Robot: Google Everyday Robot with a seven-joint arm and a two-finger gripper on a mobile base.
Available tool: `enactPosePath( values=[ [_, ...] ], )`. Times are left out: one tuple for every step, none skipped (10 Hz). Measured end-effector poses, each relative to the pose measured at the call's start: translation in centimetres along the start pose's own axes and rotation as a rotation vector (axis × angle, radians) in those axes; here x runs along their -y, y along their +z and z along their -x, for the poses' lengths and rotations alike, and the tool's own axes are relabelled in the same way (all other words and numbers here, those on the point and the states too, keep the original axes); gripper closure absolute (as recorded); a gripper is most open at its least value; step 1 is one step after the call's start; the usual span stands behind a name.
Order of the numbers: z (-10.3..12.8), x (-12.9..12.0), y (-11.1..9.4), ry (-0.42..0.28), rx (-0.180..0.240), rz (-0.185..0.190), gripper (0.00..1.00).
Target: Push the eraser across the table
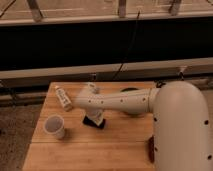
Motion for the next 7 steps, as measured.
enactPosePath(
  values=[
    [0.34, 0.68, -0.02, -0.014, -0.001, -0.001, 0.97],
    [0.54, 0.81, -0.01, -0.019, -0.001, -0.001, 0.97],
    [0.42, 0.72, -0.08, -0.016, 0.0, -0.001, 0.97],
    [0.46, 0.72, -0.11, -0.017, -0.001, 0.0, 0.97],
    [0.45, 0.74, -0.12, -0.017, 0.0, 0.0, 0.97],
    [0.6, 1.01, -0.11, -0.026, -0.001, 0.0, 0.97],
    [1.0, 1.56, -0.08, -0.04, -0.001, 0.0, 0.97]
  ],
)
